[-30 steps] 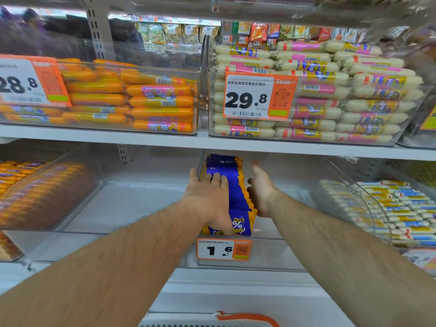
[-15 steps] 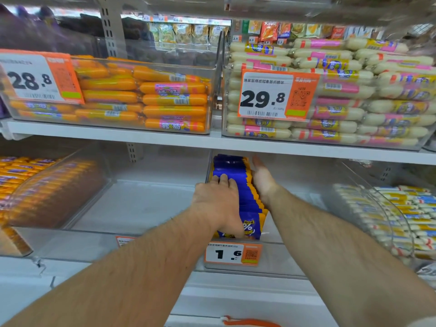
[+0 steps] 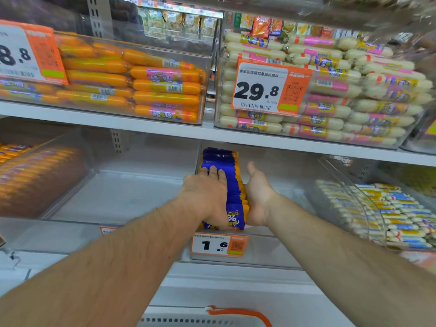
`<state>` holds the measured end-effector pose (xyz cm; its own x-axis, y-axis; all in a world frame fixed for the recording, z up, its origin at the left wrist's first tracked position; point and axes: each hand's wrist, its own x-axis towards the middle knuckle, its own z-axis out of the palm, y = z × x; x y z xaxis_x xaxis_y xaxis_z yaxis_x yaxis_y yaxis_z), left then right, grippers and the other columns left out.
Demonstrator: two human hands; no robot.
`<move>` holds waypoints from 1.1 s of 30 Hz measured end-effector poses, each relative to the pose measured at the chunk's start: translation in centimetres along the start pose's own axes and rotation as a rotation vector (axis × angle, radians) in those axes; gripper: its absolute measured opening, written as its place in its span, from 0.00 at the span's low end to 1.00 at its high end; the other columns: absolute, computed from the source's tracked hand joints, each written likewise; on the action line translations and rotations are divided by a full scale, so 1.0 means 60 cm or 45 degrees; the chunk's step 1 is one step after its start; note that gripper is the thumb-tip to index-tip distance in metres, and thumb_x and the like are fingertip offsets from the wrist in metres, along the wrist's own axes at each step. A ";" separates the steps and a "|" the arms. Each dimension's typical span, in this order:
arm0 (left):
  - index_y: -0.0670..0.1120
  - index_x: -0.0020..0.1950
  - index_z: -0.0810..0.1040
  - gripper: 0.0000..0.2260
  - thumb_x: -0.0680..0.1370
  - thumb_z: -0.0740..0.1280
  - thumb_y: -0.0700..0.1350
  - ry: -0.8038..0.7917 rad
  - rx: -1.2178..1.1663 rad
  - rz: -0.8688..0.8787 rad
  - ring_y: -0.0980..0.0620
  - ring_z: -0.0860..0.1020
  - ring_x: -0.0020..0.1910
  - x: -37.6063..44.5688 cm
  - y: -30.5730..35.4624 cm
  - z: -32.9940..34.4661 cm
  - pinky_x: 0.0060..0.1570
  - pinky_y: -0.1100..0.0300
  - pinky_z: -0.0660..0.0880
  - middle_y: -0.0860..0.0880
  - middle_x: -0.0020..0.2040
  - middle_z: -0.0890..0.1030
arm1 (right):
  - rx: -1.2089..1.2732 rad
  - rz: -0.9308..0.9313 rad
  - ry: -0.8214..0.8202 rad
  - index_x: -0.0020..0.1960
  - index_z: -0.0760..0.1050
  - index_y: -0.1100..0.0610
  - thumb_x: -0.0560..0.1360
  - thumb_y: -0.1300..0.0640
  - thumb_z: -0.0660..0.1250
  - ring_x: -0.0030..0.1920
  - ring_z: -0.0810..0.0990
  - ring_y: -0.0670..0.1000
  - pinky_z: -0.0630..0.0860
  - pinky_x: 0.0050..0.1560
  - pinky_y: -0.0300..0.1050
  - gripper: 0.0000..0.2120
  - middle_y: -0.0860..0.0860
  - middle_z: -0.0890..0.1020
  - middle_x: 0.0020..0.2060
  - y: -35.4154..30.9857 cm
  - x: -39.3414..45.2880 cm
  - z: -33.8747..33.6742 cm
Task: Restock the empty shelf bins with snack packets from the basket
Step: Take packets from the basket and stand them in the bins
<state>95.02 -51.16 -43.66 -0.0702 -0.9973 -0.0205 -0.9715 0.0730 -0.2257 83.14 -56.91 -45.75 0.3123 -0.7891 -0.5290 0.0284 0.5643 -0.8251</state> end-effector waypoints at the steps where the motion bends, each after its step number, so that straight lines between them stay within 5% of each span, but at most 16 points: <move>1: 0.41 0.79 0.42 0.54 0.68 0.69 0.66 -0.016 0.001 0.006 0.43 0.53 0.78 0.001 -0.001 -0.001 0.68 0.43 0.67 0.42 0.80 0.48 | 0.040 0.003 0.011 0.53 0.83 0.57 0.72 0.22 0.46 0.47 0.85 0.61 0.78 0.52 0.56 0.44 0.62 0.85 0.50 0.001 -0.004 0.003; 3: 0.42 0.79 0.42 0.55 0.67 0.70 0.66 -0.043 0.003 0.025 0.43 0.53 0.78 0.003 -0.003 -0.002 0.68 0.43 0.67 0.42 0.80 0.47 | 0.071 0.036 0.052 0.52 0.84 0.57 0.72 0.23 0.46 0.48 0.84 0.61 0.78 0.51 0.56 0.44 0.62 0.85 0.49 0.007 -0.007 0.004; 7: 0.41 0.79 0.42 0.56 0.67 0.71 0.65 -0.057 0.004 0.042 0.42 0.53 0.78 0.004 -0.003 -0.003 0.69 0.44 0.66 0.41 0.80 0.47 | 0.136 -0.005 0.102 0.38 0.84 0.59 0.73 0.23 0.45 0.34 0.85 0.59 0.77 0.48 0.55 0.45 0.61 0.84 0.34 0.015 -0.016 0.005; 12: 0.42 0.79 0.39 0.58 0.66 0.74 0.64 -0.137 -0.068 0.129 0.44 0.45 0.79 -0.002 -0.018 -0.021 0.74 0.47 0.60 0.42 0.80 0.41 | 0.057 0.013 0.210 0.60 0.80 0.60 0.69 0.20 0.46 0.47 0.85 0.61 0.76 0.59 0.59 0.48 0.61 0.85 0.49 0.021 -0.015 -0.004; 15: 0.45 0.80 0.41 0.56 0.67 0.75 0.61 -0.151 -0.182 0.225 0.46 0.44 0.79 -0.010 -0.031 -0.033 0.76 0.50 0.56 0.45 0.80 0.43 | -0.047 -0.028 0.362 0.70 0.70 0.58 0.70 0.22 0.48 0.37 0.81 0.53 0.75 0.48 0.47 0.47 0.54 0.79 0.43 0.017 -0.014 -0.010; 16: 0.46 0.80 0.43 0.54 0.68 0.75 0.61 -0.138 -0.215 0.255 0.47 0.46 0.79 -0.015 -0.034 -0.034 0.76 0.50 0.57 0.46 0.80 0.45 | -0.118 -0.069 0.400 0.73 0.66 0.57 0.71 0.23 0.48 0.41 0.79 0.54 0.72 0.48 0.48 0.46 0.54 0.76 0.47 0.014 -0.021 -0.013; 18: 0.48 0.80 0.48 0.51 0.68 0.75 0.60 -0.092 -0.268 0.305 0.48 0.49 0.79 -0.022 -0.038 -0.032 0.75 0.51 0.58 0.47 0.80 0.50 | -0.194 -0.139 0.428 0.74 0.64 0.55 0.74 0.27 0.49 0.50 0.75 0.56 0.68 0.52 0.53 0.41 0.55 0.75 0.54 0.007 -0.051 -0.010; 20: 0.48 0.80 0.52 0.48 0.69 0.75 0.59 -0.056 -0.347 0.336 0.49 0.53 0.78 -0.031 -0.045 -0.031 0.74 0.54 0.58 0.47 0.80 0.54 | -0.291 -0.166 0.403 0.74 0.65 0.56 0.77 0.30 0.50 0.49 0.73 0.56 0.70 0.51 0.52 0.37 0.56 0.75 0.53 0.003 -0.076 -0.013; 24: 0.49 0.79 0.56 0.45 0.69 0.76 0.56 -0.032 -0.435 0.343 0.48 0.55 0.77 -0.052 -0.056 -0.027 0.74 0.56 0.57 0.47 0.79 0.57 | -0.432 -0.248 0.416 0.75 0.64 0.56 0.80 0.35 0.52 0.63 0.73 0.56 0.67 0.66 0.54 0.33 0.56 0.72 0.68 0.009 -0.139 -0.010; 28: 0.50 0.78 0.58 0.43 0.69 0.75 0.57 0.039 -0.397 0.340 0.48 0.57 0.76 -0.074 -0.053 -0.021 0.73 0.51 0.58 0.47 0.77 0.61 | -0.605 -0.518 0.588 0.56 0.73 0.57 0.79 0.45 0.62 0.40 0.73 0.47 0.68 0.47 0.45 0.16 0.49 0.76 0.43 0.035 -0.172 0.012; 33: 0.47 0.74 0.67 0.45 0.60 0.65 0.67 0.369 -0.608 0.320 0.44 0.66 0.72 -0.132 -0.045 -0.019 0.69 0.43 0.64 0.45 0.72 0.70 | -0.780 -1.115 0.771 0.41 0.72 0.50 0.74 0.54 0.67 0.39 0.74 0.43 0.71 0.44 0.43 0.06 0.49 0.78 0.43 0.089 -0.191 0.045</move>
<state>97.94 -43.47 -41.79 -0.3041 -0.9153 0.2640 -0.9067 0.3631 0.2144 82.27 -44.19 -43.52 -0.0843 -0.9219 0.3782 -0.4950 -0.2907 -0.8188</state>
